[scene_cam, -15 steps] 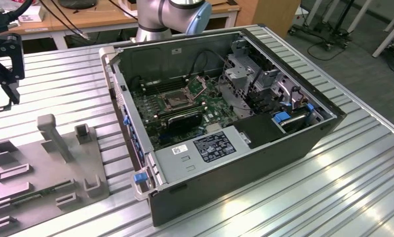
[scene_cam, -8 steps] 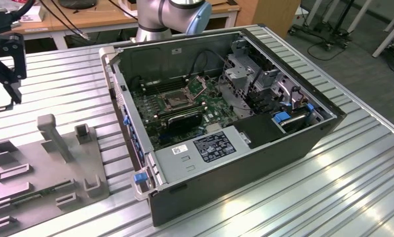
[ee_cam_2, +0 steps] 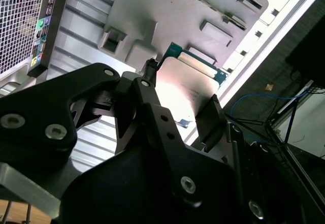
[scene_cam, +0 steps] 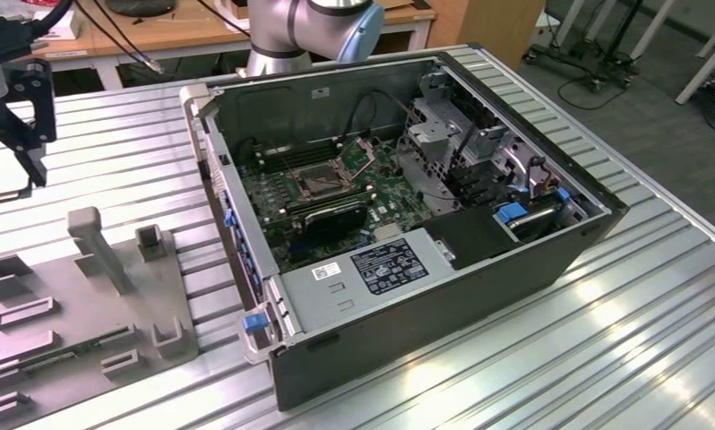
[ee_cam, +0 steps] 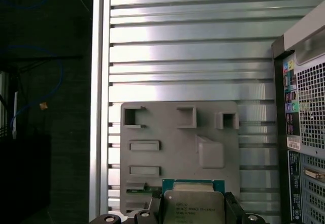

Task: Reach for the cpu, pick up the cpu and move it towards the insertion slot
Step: 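Pick up the cpu and move it towards the insertion slot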

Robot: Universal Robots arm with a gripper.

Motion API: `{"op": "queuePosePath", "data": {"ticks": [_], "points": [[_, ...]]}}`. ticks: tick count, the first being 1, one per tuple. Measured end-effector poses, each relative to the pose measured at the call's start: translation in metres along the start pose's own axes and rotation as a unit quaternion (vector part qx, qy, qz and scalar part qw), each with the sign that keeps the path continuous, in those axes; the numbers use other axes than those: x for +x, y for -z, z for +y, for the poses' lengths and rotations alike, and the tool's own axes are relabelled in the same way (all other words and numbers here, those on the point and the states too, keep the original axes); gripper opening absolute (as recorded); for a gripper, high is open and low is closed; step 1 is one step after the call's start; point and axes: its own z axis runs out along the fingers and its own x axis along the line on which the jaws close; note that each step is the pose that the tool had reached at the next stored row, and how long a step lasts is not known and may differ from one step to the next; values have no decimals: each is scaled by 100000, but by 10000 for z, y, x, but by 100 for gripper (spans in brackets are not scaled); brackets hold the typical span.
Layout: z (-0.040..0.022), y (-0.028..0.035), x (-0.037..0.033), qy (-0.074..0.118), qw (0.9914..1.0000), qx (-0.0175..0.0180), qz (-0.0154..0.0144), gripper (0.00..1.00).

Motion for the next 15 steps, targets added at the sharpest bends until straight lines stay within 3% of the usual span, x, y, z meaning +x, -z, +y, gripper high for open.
{"op": "queuePosePath", "data": {"ticks": [15], "points": [[1,0,-79,-3,100000,1,-2,55]]}}
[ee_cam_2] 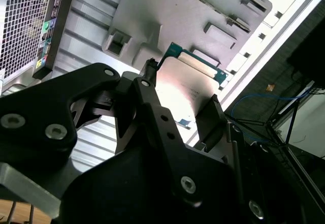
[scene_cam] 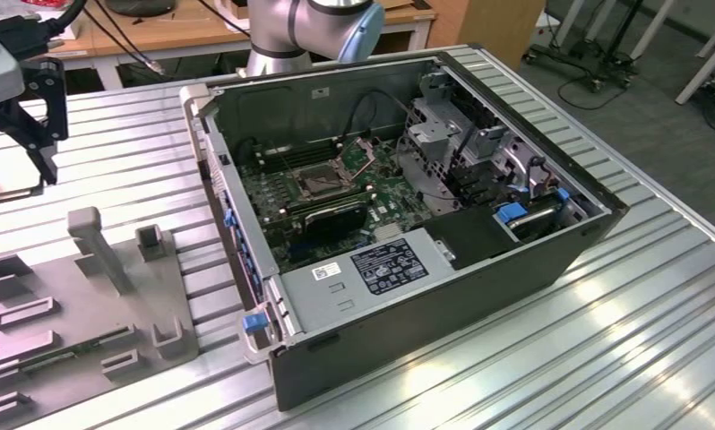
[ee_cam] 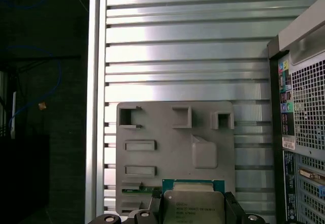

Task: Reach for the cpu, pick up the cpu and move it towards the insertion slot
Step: 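Pick up the cpu and move it towards the insertion slot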

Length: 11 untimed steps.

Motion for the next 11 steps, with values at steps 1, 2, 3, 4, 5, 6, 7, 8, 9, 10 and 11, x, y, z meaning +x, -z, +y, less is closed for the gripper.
{"op": "queuePosePath", "data": {"ticks": [1,2,3,4,5,6,7,8,9,10,11], "points": [[0,0,-4,1,100000,0,3,55],[0,0,-8,4,100000,0,2,55],[0,0,-13,3,100000,2,4,55],[0,0,-18,3,100000,0,2,55],[0,0,-23,1,100000,0,1,55],[1,1,-29,2,100000,2,5,55],[1,0,-33,0,100000,2,4,55],[1,0,-38,-1,100000,1,2,55],[1,0,-43,2,100000,-2,-1,55],[1,0,-49,4,100000,0,1,55],[1,0,-55,4,100000,2,7,55]]}}
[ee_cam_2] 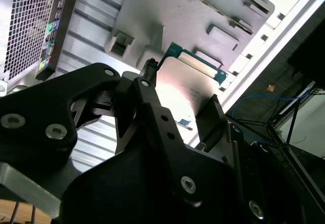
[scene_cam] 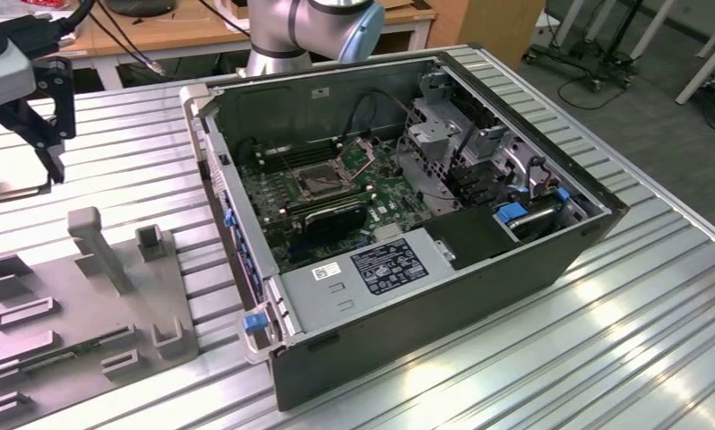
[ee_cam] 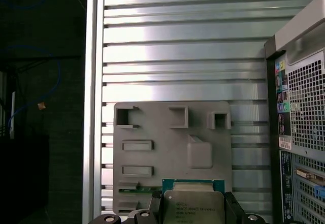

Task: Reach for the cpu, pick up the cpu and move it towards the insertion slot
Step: 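Pick up the cpu and move it towards the insertion slot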

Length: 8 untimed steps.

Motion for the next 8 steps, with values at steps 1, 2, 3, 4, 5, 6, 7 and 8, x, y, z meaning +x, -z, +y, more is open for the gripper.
{"op": "queuePosePath", "data": {"ticks": [1,2,3,4,5,6,7,8], "points": [[0,0,-6,-2,100000,0,-3,55],[0,0,-14,-1,100000,0,-4,55],[1,0,-20,-3,100000,-1,-5,55],[1,0,-26,-3,100000,-2,-5,55],[1,0,-31,-4,100000,-3,-6,55],[1,-1,-37,-4,100000,-3,-6,55],[1,0,-42,-5,100000,0,-3,55],[1,0,-48,-3,100000,-1,-3,55]]}}
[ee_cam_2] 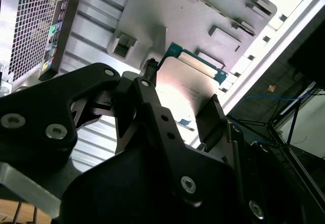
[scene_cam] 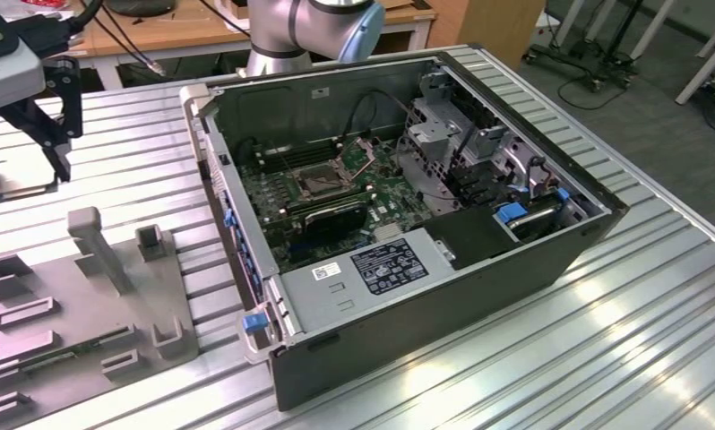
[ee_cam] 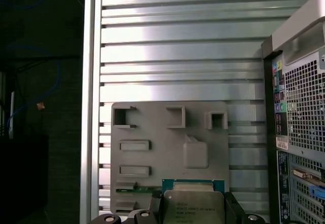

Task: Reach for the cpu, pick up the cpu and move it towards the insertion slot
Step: 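Pick up the cpu and move it towards the insertion slot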

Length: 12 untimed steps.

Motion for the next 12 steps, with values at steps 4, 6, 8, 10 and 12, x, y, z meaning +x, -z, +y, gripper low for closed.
{"op": "queuePosePath", "data": {"ticks": [4,6,8,10,12], "points": [[0,0,-25,-1,100000,0,-1,55],[1,0,-36,-1,100000,0,0,55],[1,0,-51,1,100000,1,1,55],[1,0,-65,-1,100000,-1,-3,55],[1,0,-82,1,100000,1,-1,55]]}}
